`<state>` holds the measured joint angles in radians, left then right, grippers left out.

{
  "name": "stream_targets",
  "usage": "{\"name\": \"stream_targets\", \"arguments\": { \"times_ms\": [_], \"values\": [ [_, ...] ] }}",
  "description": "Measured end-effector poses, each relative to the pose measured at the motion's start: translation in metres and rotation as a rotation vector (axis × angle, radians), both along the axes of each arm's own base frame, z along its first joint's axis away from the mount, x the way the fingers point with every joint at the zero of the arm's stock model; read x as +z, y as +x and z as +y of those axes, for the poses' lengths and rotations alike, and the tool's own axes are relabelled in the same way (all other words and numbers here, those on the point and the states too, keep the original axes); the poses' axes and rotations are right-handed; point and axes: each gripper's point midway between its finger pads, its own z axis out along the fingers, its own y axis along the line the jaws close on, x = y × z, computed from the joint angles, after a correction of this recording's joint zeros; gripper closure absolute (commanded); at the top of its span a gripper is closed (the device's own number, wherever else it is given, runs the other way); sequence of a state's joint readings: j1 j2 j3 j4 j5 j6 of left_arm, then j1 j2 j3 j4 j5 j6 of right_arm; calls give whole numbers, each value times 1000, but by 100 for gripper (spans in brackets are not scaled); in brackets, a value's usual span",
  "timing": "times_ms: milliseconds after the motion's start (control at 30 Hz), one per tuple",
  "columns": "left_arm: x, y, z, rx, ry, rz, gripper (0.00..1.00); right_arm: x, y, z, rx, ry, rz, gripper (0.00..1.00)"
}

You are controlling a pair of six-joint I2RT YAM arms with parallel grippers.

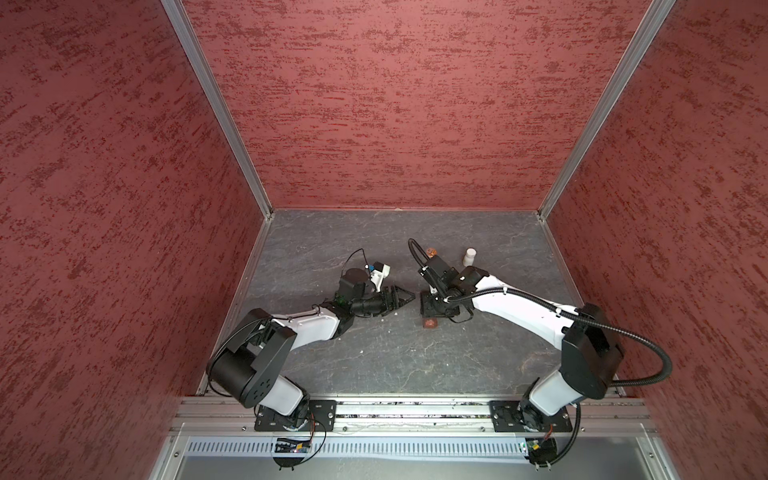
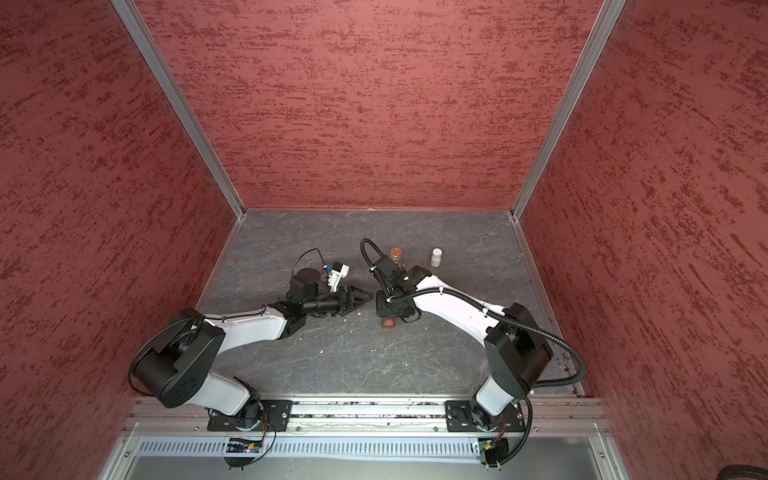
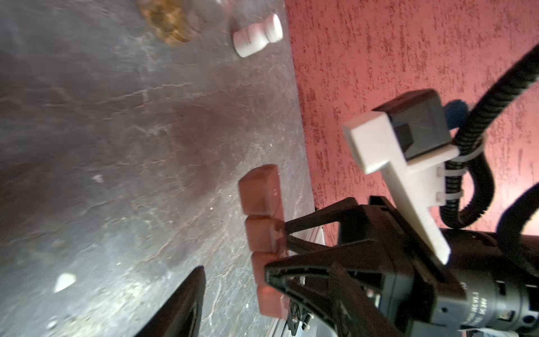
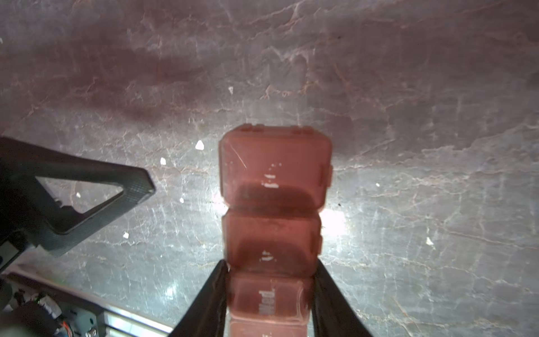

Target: Sort the pills into containers

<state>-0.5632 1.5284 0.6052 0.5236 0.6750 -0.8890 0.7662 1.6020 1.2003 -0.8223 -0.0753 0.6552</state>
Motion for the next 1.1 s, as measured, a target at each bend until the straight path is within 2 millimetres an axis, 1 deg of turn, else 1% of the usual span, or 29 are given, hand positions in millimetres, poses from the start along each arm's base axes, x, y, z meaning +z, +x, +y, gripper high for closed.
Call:
{"name": "stream_targets", "arguments": {
  "times_ms": [100,300,400,600,800,1000,1100],
  "values": [
    [4,2,-10,-17,-18,-5,38,2,-4,2,21,16,5,58],
    [-9,5,-19,-27,2,35,39,6,-9,4,42,41,8,58],
    [-11,4,-23,-36,10,44,39,8,-9,5,46,50,5,58],
    [-9,5,-29,-49,12,47,49,10,-9,6,48,57,1,58],
    [-27,-1,-34,-74,34,93,55,11,-8,7,52,60,-5,59],
    [-28,-2,-34,-78,35,99,67,12,-7,8,53,65,-11,59],
    [-26,-1,-35,-80,27,96,75,11,-7,8,55,65,-11,59]
  ]
}}
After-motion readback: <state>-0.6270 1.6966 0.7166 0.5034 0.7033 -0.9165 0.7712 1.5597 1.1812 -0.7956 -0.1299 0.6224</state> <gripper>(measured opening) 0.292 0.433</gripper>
